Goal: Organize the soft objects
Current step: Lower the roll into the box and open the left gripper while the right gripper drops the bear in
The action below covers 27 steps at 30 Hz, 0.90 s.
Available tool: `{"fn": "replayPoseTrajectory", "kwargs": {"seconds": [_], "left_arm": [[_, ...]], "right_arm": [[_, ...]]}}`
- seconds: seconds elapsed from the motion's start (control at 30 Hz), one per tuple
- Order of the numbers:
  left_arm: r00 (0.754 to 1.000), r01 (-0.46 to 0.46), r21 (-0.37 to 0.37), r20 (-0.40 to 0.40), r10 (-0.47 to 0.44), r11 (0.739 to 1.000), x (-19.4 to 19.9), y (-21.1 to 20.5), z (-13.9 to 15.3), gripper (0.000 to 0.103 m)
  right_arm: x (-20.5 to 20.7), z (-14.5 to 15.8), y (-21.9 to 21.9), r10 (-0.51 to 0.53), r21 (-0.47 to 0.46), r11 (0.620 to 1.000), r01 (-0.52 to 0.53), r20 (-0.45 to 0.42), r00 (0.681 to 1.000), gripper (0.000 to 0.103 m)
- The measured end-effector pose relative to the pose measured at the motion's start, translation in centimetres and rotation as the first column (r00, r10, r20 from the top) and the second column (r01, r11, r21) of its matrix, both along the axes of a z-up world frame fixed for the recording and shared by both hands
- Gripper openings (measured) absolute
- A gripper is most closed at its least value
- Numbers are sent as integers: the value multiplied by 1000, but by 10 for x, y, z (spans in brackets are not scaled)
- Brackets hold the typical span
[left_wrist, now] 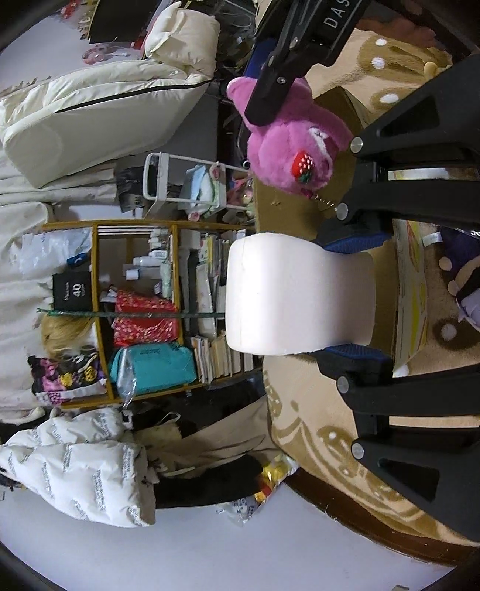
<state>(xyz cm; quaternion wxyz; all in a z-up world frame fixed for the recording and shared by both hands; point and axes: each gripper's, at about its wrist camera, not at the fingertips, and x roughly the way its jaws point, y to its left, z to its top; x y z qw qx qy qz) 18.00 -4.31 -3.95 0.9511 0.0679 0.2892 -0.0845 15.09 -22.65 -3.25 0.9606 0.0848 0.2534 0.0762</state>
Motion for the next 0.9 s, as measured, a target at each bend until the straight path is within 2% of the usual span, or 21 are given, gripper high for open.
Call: {"fn": "replayPoseTrajectory", "kwargs": {"seconds": [0.43, 0.63, 0.83, 0.9], "left_arm": [[995, -8, 34, -102, 12, 999, 19, -4, -28, 44], [993, -15, 57, -115, 21, 998, 19, -5, -32, 47], [996, -24, 81, -87, 31, 996, 10, -5, -29, 58], [997, -28, 86, -76, 35, 996, 6, -3, -25, 65]], "right_arm": [[15, -23, -1, 7, 24, 1000, -5, -60, 998, 64], [16, -26, -5, -3, 36, 999, 6, -71, 997, 64], [11, -26, -6, -4, 40, 999, 8, -88, 996, 65], [8, -25, -6, -7, 40, 999, 10, -86, 996, 68]]}}
